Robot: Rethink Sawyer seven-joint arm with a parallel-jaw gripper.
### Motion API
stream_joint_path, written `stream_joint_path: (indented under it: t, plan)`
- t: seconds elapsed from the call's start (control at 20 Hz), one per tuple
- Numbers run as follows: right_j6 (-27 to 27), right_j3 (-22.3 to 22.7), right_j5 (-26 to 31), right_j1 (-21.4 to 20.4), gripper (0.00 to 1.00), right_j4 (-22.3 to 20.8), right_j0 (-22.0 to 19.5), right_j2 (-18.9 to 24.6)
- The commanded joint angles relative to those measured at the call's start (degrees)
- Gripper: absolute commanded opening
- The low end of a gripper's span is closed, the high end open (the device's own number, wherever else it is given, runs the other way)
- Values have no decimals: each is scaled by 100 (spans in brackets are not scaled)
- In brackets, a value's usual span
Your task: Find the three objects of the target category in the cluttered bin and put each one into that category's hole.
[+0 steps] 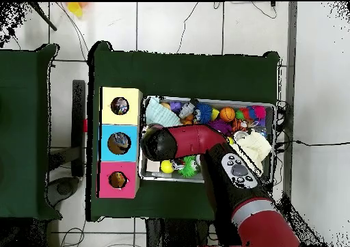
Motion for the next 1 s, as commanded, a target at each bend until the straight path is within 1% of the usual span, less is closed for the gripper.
stream_joint_path:
  t: [0.05,0.1,0.25,0.35,0.45,0.55,0.65,0.8,0.9,1.0]
  plan:
    - [-285,164,109,-245,100,-307,-312,135]
    - [-294,231,205,-381,100,-274,-331,127]
    - [-284,346,245,-566,100,-274,-378,100]
    - [-354,414,330,-790,100,-333,-396,30]
    - [-423,499,530,-1047,100,-347,-398,-60]
    - [-429,579,615,-1204,100,-366,-384,-135]
    - [-316,579,499,-1138,100,-437,-294,-225]
    - [-4,393,3,-688,100,-588,-77,-391]
    - [13,316,-210,-439,100,-608,-100,-355]
    - [12,304,-308,-343,100,-621,-130,-318]
